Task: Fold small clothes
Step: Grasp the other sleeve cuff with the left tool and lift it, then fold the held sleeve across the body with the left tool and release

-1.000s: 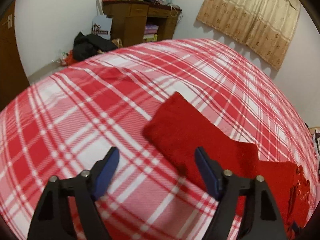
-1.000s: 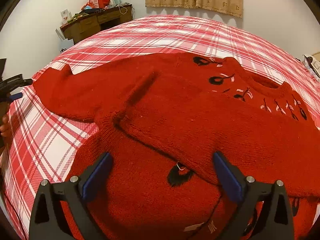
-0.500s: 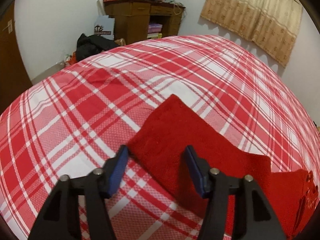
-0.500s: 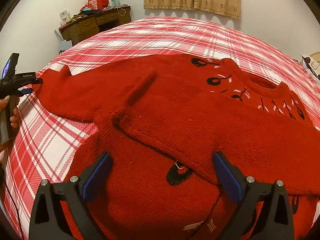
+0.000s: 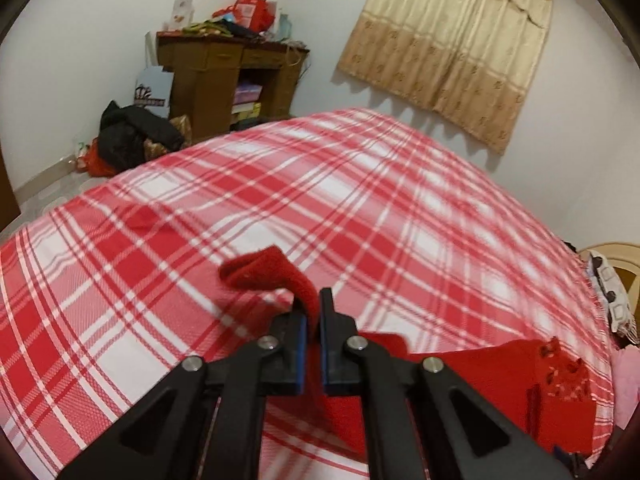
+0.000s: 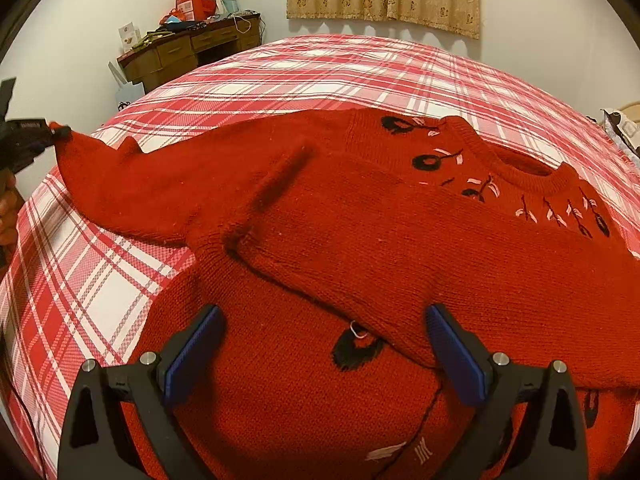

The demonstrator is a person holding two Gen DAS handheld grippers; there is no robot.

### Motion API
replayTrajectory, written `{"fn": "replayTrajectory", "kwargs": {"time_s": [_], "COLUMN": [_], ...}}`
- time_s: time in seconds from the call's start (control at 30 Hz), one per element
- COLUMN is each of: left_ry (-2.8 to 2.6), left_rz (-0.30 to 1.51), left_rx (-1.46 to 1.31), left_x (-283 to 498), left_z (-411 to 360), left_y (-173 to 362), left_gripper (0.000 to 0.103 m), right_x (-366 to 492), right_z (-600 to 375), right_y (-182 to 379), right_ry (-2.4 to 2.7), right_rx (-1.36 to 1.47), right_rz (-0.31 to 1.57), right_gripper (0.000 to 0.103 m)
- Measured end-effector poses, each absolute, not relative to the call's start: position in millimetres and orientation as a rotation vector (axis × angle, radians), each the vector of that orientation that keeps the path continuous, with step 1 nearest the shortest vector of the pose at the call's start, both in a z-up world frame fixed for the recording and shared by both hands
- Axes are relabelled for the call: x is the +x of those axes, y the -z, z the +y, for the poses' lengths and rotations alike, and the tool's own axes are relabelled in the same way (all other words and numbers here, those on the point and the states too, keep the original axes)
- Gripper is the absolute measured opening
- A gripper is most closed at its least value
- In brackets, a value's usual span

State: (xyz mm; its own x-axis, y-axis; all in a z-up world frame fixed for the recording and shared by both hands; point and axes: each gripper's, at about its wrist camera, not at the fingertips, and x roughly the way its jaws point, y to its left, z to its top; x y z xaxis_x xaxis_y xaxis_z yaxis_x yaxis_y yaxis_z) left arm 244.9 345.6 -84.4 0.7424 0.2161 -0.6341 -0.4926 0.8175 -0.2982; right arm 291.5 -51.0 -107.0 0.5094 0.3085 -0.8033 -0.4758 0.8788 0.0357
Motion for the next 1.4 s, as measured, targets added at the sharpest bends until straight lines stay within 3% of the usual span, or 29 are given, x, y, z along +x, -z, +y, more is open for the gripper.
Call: {"fn": "replayTrajectory", "kwargs": {"time_s": [0.27,0.63,1.4], "left_ry": [-0.307,-0.200,0.097], "left_rz": [0.561,0.508,0.423], "left_rx": [-0.454,-0.404,-0.346], "left_x": [242.6,254.4,296.3], "left_z": [315.6,259.2,90.4], "left_y": [37.1,-12.2,-89.6], "left_gripper": [0.005,0.005,0.005], "right_x": [296.5,261.4,174.0], "right_z": [-104.8,-181.1,-285.0], "right_y": [74.8,21.2,16.3], "right_ry": [-0.498,-0.432,-0.395], "right_rx": [0.107,0.235,0.360], "right_rz": [0.930,0.821,0.796], "right_gripper": [0.101,0.101,0.101]}}
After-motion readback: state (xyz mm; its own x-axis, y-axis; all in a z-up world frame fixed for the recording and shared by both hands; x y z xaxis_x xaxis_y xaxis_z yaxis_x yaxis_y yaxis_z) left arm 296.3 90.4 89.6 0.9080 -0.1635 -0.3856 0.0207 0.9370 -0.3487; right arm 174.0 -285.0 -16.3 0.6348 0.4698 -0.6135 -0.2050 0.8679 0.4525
